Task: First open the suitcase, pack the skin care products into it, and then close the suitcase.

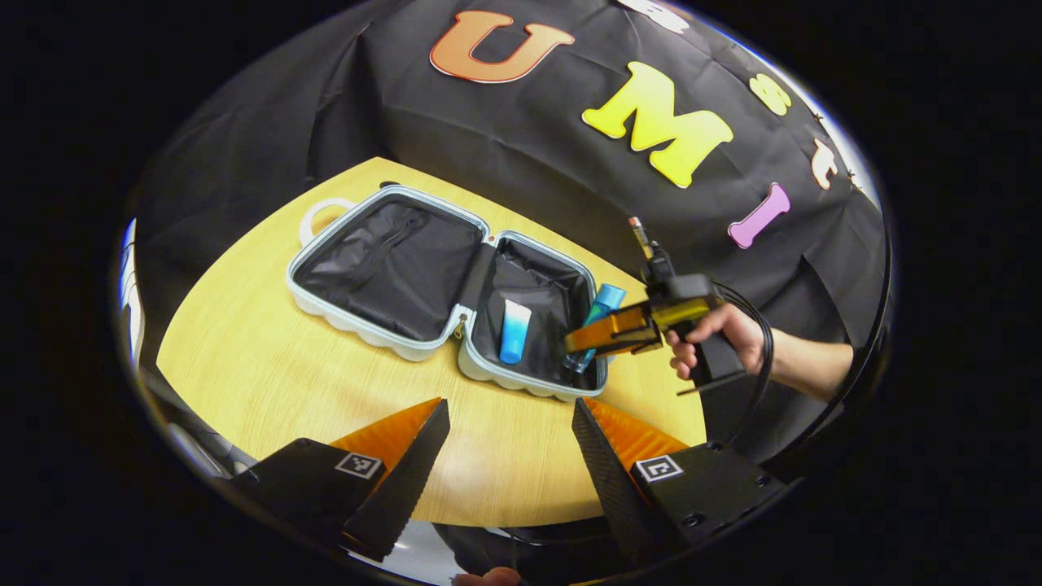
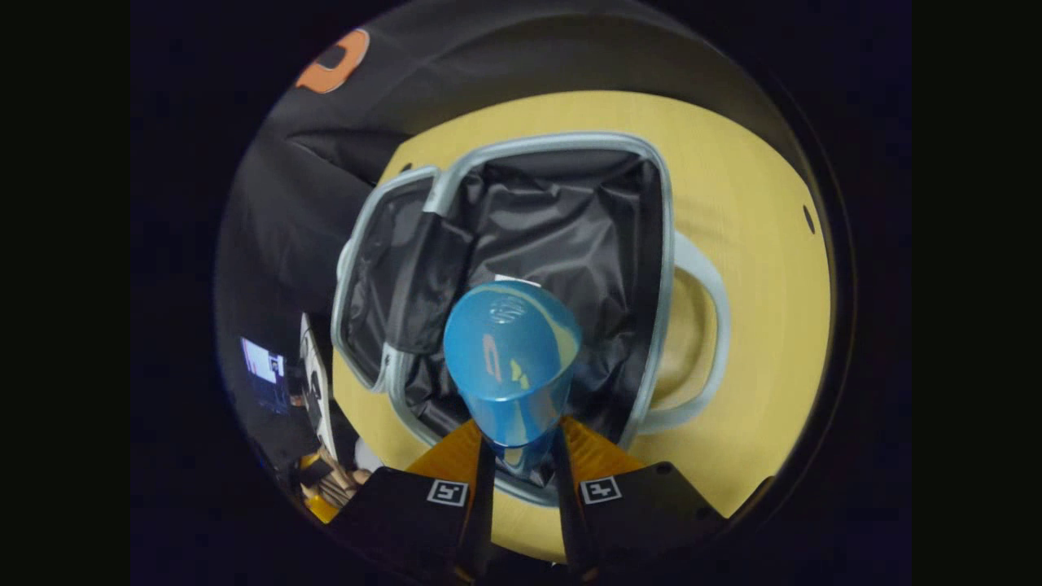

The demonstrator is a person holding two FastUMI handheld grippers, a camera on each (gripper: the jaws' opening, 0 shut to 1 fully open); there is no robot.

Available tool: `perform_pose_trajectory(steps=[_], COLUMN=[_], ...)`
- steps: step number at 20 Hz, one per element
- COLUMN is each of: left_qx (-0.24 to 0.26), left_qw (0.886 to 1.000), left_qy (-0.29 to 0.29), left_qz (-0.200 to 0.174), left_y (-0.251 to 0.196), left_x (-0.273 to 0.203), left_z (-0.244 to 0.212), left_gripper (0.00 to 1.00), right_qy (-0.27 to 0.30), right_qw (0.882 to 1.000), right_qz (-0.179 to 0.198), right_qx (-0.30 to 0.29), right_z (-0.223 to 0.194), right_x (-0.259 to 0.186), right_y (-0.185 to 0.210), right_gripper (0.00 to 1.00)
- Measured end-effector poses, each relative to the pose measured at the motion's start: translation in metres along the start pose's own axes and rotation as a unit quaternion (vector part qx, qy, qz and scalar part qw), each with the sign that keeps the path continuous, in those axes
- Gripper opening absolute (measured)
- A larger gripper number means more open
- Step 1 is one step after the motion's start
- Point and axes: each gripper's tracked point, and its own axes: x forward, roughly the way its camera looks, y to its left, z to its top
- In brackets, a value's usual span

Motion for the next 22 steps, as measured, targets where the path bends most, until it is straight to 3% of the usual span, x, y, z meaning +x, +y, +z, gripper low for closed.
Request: perform_pose_trajectory(steps=[4, 6, 12, 17, 19, 21, 22], left_qx=[0.016, 0.018, -0.008, -0.017, -0.032, -0.048, -0.047], left_qw=[1.000, 1.000, 0.999, 0.998, 0.997, 0.996, 0.996], left_qy=[-0.015, -0.022, -0.041, -0.050, -0.059, -0.059, -0.061], left_qz=[-0.001, -0.002, 0.019, 0.042, 0.041, 0.043, 0.050], left_y=[0.004, 0.006, 0.022, 0.048, 0.058, 0.072, 0.085], left_x=[-0.017, -0.023, -0.039, -0.040, -0.036, -0.027, -0.021], left_z=[0.000, 0.003, 0.005, 0.017, 0.027, 0.037, 0.045], left_gripper=[0.97, 0.97, 0.97, 0.97, 0.97, 0.97, 0.97], right_qy=[0.033, 0.030, 0.013, -0.004, -0.002, -0.036, -0.068], right_qw=[0.995, 0.993, 0.987, 0.990, 0.994, 0.996, 0.994], right_qz=[-0.045, -0.073, -0.115, -0.103, -0.096, -0.086, -0.086], right_qx=[0.077, 0.087, 0.111, 0.100, 0.057, 0.002, -0.022], right_z=[0.002, 0.005, 0.010, 0.007, -0.003, -0.004, -0.003], right_x=[0.024, 0.035, 0.047, 0.034, 0.018, -0.003, -0.015], right_y=[-0.012, -0.020, -0.025, -0.018, -0.013, -0.011, -0.012], right_gripper=[0.36, 0.30, 0.33, 0.40, 0.41, 0.51, 0.62])
